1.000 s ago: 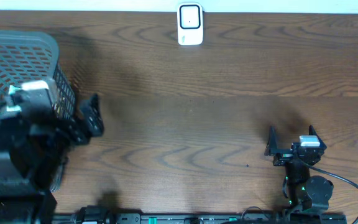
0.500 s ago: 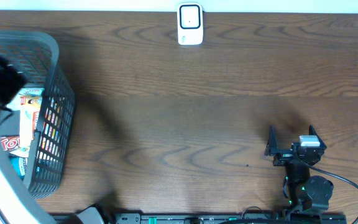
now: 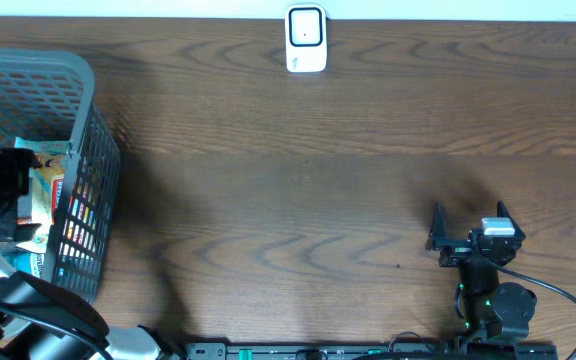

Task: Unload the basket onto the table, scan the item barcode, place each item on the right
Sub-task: 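Reach the left gripper into the grey basket and grasp the snack bag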

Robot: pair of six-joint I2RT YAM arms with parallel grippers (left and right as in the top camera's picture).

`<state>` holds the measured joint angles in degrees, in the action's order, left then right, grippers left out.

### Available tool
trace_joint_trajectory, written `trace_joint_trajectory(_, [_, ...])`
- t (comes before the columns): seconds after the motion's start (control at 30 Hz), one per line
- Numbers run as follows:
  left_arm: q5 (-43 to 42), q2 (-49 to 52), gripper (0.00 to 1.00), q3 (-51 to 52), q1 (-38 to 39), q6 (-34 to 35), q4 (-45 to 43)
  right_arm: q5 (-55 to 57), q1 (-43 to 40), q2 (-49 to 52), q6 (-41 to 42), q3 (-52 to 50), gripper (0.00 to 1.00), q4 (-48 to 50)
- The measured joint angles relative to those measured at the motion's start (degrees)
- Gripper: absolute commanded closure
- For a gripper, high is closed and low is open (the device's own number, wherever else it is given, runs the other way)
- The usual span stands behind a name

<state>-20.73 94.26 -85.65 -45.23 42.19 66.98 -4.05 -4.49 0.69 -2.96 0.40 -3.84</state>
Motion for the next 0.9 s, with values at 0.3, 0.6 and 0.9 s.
trace_joint_trajectory(0.3, [0.3,0.0,0.02,6.6,0.0,33.0,-2.0,0.0,0.0,0.0,0.0,0.0,0.01,0.0])
trace_joint_trajectory(0.6, [9.5,0.0,0.02,9.3,4.8,53.1,-9.3,0.0,0.0,0.0,0.0,0.0,0.01,0.0])
trace_joint_trajectory(0.9, [18.6,1.8,0.02,9.3,10.1,57.5,-11.1,0.0,0.0,0.0,0.0,0.0,0.01,0.0])
